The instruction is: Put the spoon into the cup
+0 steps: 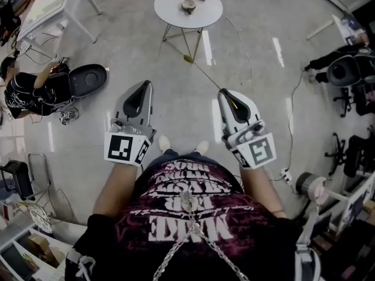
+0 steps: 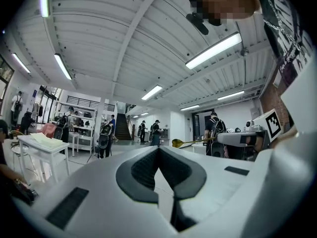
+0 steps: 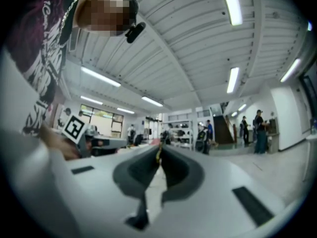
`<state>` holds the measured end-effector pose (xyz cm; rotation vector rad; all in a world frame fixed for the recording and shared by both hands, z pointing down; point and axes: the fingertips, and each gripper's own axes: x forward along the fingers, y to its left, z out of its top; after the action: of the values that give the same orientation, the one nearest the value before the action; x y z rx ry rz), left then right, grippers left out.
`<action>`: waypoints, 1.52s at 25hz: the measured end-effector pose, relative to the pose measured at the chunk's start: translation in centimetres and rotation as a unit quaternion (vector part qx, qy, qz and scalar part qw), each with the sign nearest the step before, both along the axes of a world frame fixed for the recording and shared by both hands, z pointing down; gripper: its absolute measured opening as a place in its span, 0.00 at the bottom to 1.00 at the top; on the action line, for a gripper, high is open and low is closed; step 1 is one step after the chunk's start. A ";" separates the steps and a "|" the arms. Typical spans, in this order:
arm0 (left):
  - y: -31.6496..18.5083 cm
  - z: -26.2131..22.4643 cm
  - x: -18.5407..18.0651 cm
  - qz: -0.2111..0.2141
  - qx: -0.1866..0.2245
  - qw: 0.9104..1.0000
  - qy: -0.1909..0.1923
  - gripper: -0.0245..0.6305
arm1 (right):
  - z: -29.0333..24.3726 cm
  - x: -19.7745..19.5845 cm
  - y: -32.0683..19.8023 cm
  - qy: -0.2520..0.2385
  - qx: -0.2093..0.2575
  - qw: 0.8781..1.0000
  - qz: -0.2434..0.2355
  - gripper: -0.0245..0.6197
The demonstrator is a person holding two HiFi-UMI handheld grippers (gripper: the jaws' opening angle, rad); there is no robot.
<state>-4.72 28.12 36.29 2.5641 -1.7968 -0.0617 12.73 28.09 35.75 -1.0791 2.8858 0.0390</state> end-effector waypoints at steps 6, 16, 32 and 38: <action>-0.5 0.0 -1.6 0.003 0.003 1.000 0.011 0.08 | 0.6 -0.7 -0.2 0.008 -0.014 1.000 0.011 0.09; -1.3 -0.2 -1.3 0.058 0.018 0.998 0.023 0.08 | -0.7 -2.4 0.1 0.013 0.003 0.999 0.035 0.09; -2.5 1.7 -5.9 0.101 0.003 0.993 0.067 0.08 | -1.7 -5.5 1.7 0.021 0.000 0.995 0.094 0.09; -3.0 2.7 -6.3 0.101 -0.009 0.991 0.085 0.08 | -1.8 -4.7 0.7 0.014 -0.013 0.994 0.111 0.09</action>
<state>-11.00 25.09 38.95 2.6233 -1.4672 -0.2528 7.99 28.81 33.99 -1.4111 2.7825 0.0278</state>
